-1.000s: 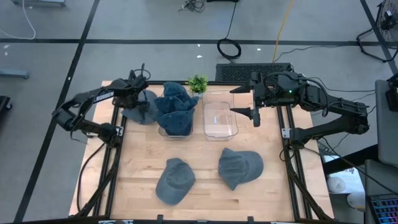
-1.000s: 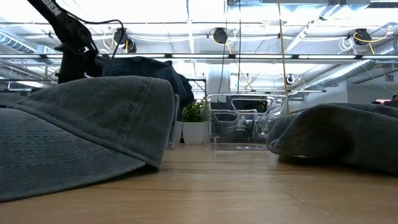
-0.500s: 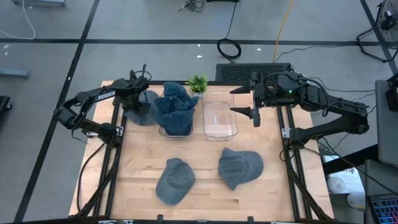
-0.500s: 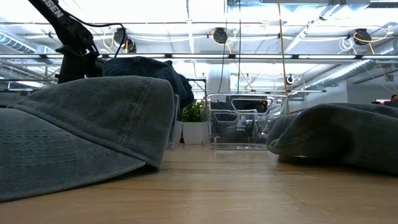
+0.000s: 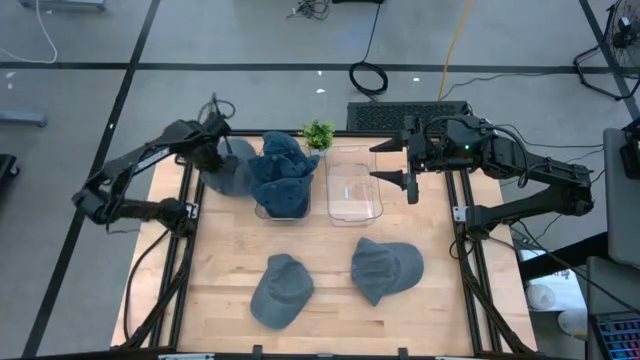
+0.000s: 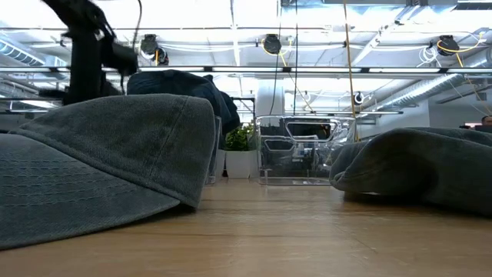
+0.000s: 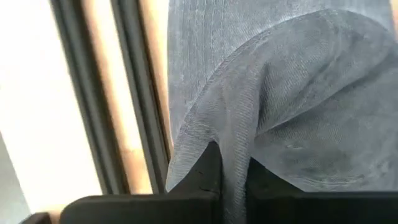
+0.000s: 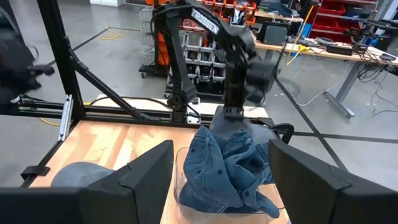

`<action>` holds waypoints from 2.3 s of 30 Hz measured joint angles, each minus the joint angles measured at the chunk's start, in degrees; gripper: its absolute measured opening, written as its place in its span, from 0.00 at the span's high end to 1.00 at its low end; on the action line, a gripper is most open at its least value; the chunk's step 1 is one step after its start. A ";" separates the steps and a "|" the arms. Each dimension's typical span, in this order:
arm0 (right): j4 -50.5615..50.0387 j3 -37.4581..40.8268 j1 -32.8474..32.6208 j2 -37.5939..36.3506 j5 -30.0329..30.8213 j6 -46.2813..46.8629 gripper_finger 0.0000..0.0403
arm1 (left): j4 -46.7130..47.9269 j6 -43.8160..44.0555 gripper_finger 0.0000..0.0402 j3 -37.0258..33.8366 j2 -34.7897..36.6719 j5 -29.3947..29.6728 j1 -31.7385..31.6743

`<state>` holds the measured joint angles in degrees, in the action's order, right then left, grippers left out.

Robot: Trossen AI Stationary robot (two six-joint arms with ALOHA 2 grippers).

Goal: Pick & Place hat
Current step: Put the top gray cap into the right transparent bin

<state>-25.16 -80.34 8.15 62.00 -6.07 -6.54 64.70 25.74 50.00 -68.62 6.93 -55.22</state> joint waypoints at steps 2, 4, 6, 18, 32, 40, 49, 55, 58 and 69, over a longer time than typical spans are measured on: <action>0.02 0.00 0.01 0.00 0.07 -0.22 0.39 | 1.39 0.59 0.98 2.70 2.51 1.11 0.00; 0.02 0.00 0.01 0.00 0.20 -0.28 0.39 | 2.82 1.31 0.98 5.45 4.64 2.05 0.00; 0.02 0.00 0.02 0.00 0.23 -0.58 0.39 | 4.09 1.37 0.99 8.34 6.49 2.50 0.00; 1.36 0.00 0.02 0.00 9.02 -2.92 0.40 | 13.54 -0.40 0.99 28.85 9.10 12.66 0.37; 0.96 0.00 3.14 0.20 9.25 12.39 0.39 | 13.51 -15.49 0.99 48.37 9.10 12.26 9.76; 4.48 0.00 3.41 0.20 9.07 14.89 0.25 | 15.53 -23.62 0.99 51.48 9.06 12.72 12.72; 9.74 0.00 3.41 0.20 10.60 19.38 0.08 | 15.12 -32.79 0.99 51.52 9.01 14.21 15.80; 16.04 -0.02 3.41 0.61 10.84 23.32 0.05 | 8.72 -39.74 0.99 51.52 9.01 14.28 19.92; 16.98 -0.02 3.41 1.40 13.19 24.10 0.06 | 4.50 -42.35 0.99 51.52 9.01 14.27 22.45; 22.16 0.00 3.39 7.36 11.60 28.42 0.06 | -7.76 -49.78 0.99 51.52 7.93 17.52 31.04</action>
<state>-3.01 -80.34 11.53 69.36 5.53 21.88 56.94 -24.04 101.52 -60.69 24.46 -24.18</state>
